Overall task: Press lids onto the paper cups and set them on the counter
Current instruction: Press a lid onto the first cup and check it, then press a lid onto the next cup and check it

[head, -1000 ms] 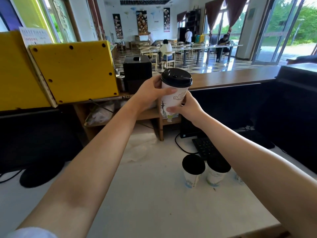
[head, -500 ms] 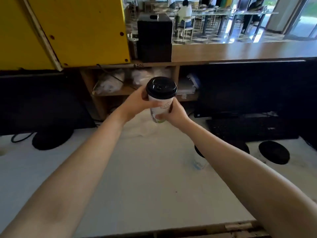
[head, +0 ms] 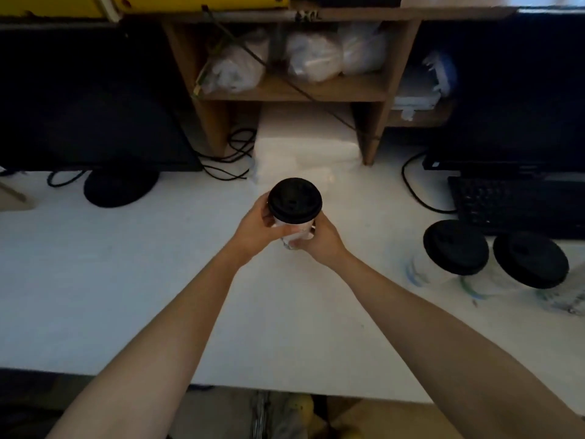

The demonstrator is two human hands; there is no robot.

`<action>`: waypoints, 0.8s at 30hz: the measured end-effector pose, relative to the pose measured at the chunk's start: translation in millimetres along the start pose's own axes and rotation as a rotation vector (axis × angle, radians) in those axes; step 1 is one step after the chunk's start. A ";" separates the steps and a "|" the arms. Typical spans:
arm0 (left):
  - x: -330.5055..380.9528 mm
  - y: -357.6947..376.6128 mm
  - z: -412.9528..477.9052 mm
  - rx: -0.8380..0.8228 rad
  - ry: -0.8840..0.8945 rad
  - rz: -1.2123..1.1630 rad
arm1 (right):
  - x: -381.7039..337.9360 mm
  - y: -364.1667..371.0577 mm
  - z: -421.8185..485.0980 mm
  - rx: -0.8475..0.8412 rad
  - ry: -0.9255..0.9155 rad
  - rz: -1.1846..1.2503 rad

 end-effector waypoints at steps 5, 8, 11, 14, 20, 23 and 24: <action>-19.1 -4.5 -3.6 0.007 0.013 -0.020 | 12.9 11.6 2.1 -0.011 -0.006 0.025; -25.0 -5.2 -5.0 0.003 0.012 -0.024 | 14.7 14.0 3.8 -0.018 -0.030 0.039; -29.1 -5.2 -5.8 -0.010 -0.005 -0.039 | 14.5 14.7 4.8 -0.031 -0.034 -0.023; -26.2 -4.4 -6.6 -0.012 -0.010 -0.012 | 14.7 16.1 6.9 -0.059 0.002 -0.029; -19.2 -7.3 -7.8 -0.069 -0.177 0.232 | 17.5 13.6 12.0 -0.244 0.250 -0.272; -29.3 -16.8 -14.0 -0.093 -0.412 0.426 | 12.9 2.6 1.4 -0.323 0.323 -0.332; -33.8 -18.2 -18.9 -0.108 -0.493 0.467 | 11.9 -3.7 -5.6 -0.331 0.339 -0.337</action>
Point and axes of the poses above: each hand's wrist, its own z-axis towards the middle knuckle, its own y-axis out of the palm, x = y × z, the point moved 10 cm from there along z, towards the middle knuckle, and after that the axes turned 11 degrees about -x, right-handed, at the moved point
